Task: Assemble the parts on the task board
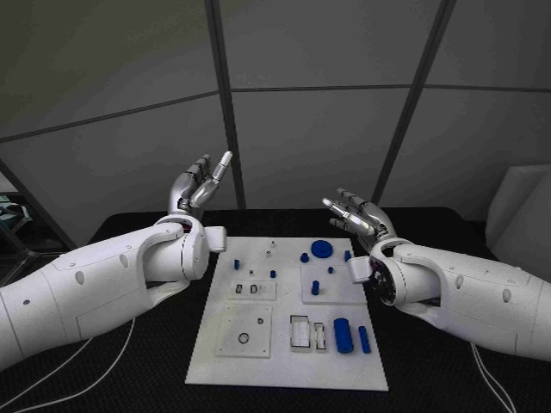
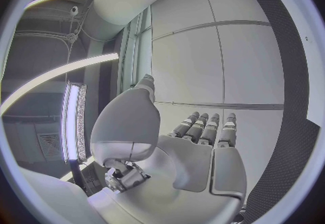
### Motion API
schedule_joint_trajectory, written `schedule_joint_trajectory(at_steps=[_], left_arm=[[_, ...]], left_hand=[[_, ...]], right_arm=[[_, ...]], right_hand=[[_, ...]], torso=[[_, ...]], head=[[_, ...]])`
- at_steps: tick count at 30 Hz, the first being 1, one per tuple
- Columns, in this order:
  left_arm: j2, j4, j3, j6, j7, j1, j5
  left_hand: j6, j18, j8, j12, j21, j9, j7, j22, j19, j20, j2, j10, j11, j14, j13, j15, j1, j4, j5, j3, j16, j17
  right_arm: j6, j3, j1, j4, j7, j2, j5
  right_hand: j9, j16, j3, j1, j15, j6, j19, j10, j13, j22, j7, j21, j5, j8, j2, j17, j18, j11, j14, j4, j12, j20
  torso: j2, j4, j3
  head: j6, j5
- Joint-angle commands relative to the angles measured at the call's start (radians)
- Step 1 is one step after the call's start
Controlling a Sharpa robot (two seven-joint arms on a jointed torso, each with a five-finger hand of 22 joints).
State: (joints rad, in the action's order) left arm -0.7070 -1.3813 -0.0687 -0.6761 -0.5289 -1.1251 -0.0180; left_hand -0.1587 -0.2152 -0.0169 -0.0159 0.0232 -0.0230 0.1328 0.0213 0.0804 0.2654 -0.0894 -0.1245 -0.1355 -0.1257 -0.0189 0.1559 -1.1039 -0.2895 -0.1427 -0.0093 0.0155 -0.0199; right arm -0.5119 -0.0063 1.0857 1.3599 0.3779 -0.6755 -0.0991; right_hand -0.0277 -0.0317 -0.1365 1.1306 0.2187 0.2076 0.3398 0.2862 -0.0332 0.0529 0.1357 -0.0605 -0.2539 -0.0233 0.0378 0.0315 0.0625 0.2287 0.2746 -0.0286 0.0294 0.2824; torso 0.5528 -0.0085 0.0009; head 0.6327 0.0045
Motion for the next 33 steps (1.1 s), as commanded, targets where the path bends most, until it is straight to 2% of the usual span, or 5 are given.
schedule_joint_trajectory(at_steps=[1,7,11,20,33], left_arm=[[0.001,0.000,-0.001,0.040,-0.032,-0.002,0.002],[-0.022,0.000,0.000,0.073,-0.032,-0.001,-0.019],[-0.038,-0.008,0.001,0.091,-0.047,-0.001,-0.019],[-0.073,-0.041,0.002,0.123,-0.040,0.000,0.029],[-0.149,-0.152,0.003,0.176,0.005,0.005,0.087]], left_hand=[[-0.008,0.035,-0.007,-0.004,0.004,-0.001,0.045,0.001,0.002,0.008,0.005,-0.002,-0.012,-0.001,-0.001,0.007,-0.019,-0.007,-0.005,0.002,0.005,-0.001],[-0.039,0.038,-0.012,-0.010,0.009,-0.005,0.064,0.004,0.008,0.017,0.023,-0.042,-0.033,-0.041,-0.006,0.022,-0.050,-0.005,-0.002,0.011,0.012,-0.007],[-0.236,0.083,-0.063,-0.090,0.071,-0.033,0.147,0.039,0.133,0.028,0.067,-0.347,-0.122,-0.304,-0.045,0.078,-0.105,0.005,0.004,0.030,0.087,-0.043],[-0.694,0.032,-0.145,-0.152,0.331,-0.061,0.115,0.147,0.675,0.007,0.087,-0.799,-0.064,-0.815,-0.050,0.005,-0.210,0.037,0.007,0.000,0.194,-0.072],[-0.810,0.031,-0.120,-0.120,0.417,-0.044,0.080,0.172,0.848,-0.053,0.104,-0.941,-0.021,-1.016,-0.049,-0.052,-0.257,0.077,0.008,-0.028,0.193,-0.132]], right_arm=[[0.153,-0.001,0.005,-0.019,-0.072,0.009,-0.079],[0.074,-0.001,0.015,-0.059,-0.014,-0.004,-0.436],[0.048,0.000,0.025,-0.073,-0.012,-0.006,-0.539],[0.035,0.000,0.064,-0.096,-0.053,-0.010,-0.724],[0.190,0.000,0.120,-0.085,-0.269,-0.012,-1.151]], right_hand=[[-0.018,-0.037,-0.019,0.121,0.016,0.163,0.147,0.210,-0.017,0.030,0.147,-0.061,-0.013,-0.033,0.008,0.019,0.049,0.022,0.230,0.051,0.035,0.008],[-0.045,-0.097,-0.056,0.196,-0.024,0.489,0.324,0.585,-0.034,0.062,0.121,-0.143,-0.017,-0.092,0.003,0.035,0.101,-0.012,0.586,0.113,0.098,0.007],[-0.041,-0.093,-0.114,0.205,-0.056,0.666,0.377,0.688,-0.027,0.062,0.100,-0.169,-0.019,-0.097,-0.014,0.031,0.119,-0.037,0.694,0.135,0.083,0.005],[-0.041,-0.108,-0.237,0.193,-0.112,0.790,0.514,0.852,-0.029,0.083,0.071,-0.248,-0.022,-0.089,-0.065,0.041,0.123,-0.084,0.880,0.152,0.061,-0.054],[-0.042,-0.156,-0.224,0.202,-0.180,0.861,0.662,0.956,-0.032,0.186,0.039,-0.446,-0.002,-0.072,-0.117,0.092,0.118,-0.126,1.082,0.177,0.035,-0.134]], torso=[[0.000,-0.0001,0.0001],[0.001,-0.0015,-0.0022],[0.002,-0.0020,-0.0019],[0.024,0.0053,-0.0028],[0.082,0.0200,-0.0057]], head=[[0.000,0.000],[0.017,0.000],[0.019,-0.003],[0.021,-0.004],[0.007,-0.020]])
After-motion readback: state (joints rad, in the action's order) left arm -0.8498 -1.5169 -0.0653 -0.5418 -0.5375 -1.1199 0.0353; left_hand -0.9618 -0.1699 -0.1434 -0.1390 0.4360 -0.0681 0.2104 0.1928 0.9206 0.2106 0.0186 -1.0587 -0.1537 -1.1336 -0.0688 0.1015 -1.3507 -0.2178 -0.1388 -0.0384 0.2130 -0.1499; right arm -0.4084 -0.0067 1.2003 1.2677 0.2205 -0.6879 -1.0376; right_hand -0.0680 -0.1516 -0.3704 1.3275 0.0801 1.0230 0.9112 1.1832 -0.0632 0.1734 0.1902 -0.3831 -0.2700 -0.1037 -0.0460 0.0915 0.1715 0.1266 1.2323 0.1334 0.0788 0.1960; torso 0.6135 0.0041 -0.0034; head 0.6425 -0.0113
